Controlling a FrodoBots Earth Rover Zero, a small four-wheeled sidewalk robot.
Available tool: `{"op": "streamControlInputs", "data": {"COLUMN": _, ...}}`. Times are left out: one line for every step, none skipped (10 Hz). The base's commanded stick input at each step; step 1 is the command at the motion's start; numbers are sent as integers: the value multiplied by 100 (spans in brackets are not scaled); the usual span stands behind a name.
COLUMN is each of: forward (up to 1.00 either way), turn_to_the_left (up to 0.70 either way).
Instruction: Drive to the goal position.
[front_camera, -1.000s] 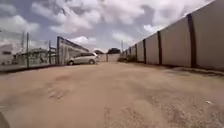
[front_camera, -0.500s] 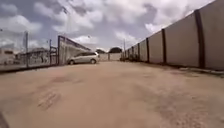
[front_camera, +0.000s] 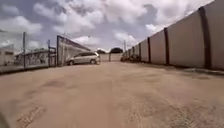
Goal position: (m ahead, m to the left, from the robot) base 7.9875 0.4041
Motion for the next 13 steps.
{"op": "streamControlInputs", "data": {"forward": 85, "turn_to_the_left": 0}}
{"op": "streamControlInputs", "data": {"forward": 85, "turn_to_the_left": 0}}
{"op": "streamControlInputs", "data": {"forward": 85, "turn_to_the_left": 0}}
{"op": "streamControlInputs", "data": {"forward": 85, "turn_to_the_left": 0}}
{"op": "streamControlInputs", "data": {"forward": 85, "turn_to_the_left": 0}}
{"op": "streamControlInputs", "data": {"forward": 85, "turn_to_the_left": 0}}
{"op": "streamControlInputs", "data": {"forward": 85, "turn_to_the_left": 0}}
{"op": "streamControlInputs", "data": {"forward": 85, "turn_to_the_left": 0}}
{"op": "streamControlInputs", "data": {"forward": 85, "turn_to_the_left": 0}}
{"op": "streamControlInputs", "data": {"forward": 85, "turn_to_the_left": 0}}
{"op": "streamControlInputs", "data": {"forward": 85, "turn_to_the_left": 0}}
{"op": "streamControlInputs", "data": {"forward": 85, "turn_to_the_left": 0}}
{"op": "streamControlInputs", "data": {"forward": 85, "turn_to_the_left": 0}}
